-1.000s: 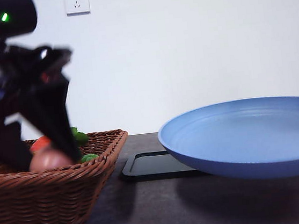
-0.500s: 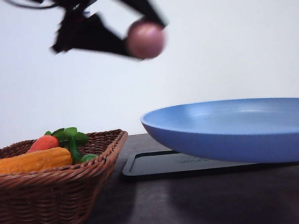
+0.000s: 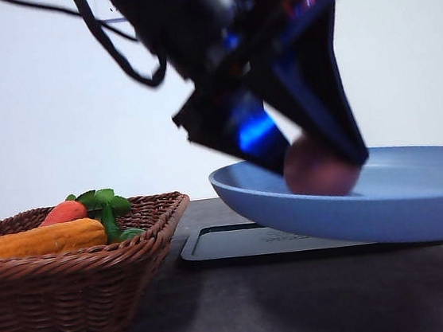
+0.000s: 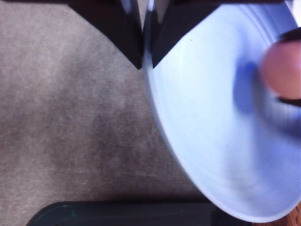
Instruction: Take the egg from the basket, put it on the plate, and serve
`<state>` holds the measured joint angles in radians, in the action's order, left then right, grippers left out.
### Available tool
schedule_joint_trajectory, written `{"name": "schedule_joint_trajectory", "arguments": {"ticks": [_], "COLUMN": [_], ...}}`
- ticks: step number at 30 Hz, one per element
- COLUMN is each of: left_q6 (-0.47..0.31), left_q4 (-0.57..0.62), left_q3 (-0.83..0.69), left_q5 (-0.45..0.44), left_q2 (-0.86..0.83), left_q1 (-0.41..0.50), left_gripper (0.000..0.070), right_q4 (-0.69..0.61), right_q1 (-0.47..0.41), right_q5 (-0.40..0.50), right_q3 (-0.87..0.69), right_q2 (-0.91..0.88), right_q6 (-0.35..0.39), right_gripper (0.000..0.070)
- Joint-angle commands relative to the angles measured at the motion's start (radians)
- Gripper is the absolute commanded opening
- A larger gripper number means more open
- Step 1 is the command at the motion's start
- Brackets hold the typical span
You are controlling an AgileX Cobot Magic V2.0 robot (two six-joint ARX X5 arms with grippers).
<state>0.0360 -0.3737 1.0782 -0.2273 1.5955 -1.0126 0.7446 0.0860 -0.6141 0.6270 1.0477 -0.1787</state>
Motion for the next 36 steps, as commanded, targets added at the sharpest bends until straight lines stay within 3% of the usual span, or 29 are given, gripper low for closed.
{"name": "schedule_joint_trajectory", "arguments": {"ticks": [1,7,15,25,36], "left_q6": [-0.024,-0.017,0.029,0.063,0.055], "left_q4": [0.007,0.006,-0.045,-0.168,-0.25], "left_q3": [0.013,0.014,0.015,0.015,0.015], "left_q5": [0.004,0.003,-0.004,-0.004,0.08], "left_q2": [0.021,0.026,-0.058,-0.386,-0.704], "left_q1": [-0.011,-0.015,-0.006,0.058,0.077], "left_gripper": [0.0211,0.0363,0.0358,0.0358,0.0358], "right_q4": [-0.003,-0.001,0.045,0.002,-0.085], "right_q1": [0.004,0.004,0.004,0.002,0.002], "right_q5": [-0.01,-0.011,-0.01,0.012,0.013], "right_q3": [0.007,0.007,0.007,0.033,0.32], "right_q2": [0.004,0.004,0.005,0.125,0.452], "right_q6": [0.012,0.012,0.019,0.034,0.038], "right_gripper": [0.0,0.0,0.0,0.0,0.0]}}
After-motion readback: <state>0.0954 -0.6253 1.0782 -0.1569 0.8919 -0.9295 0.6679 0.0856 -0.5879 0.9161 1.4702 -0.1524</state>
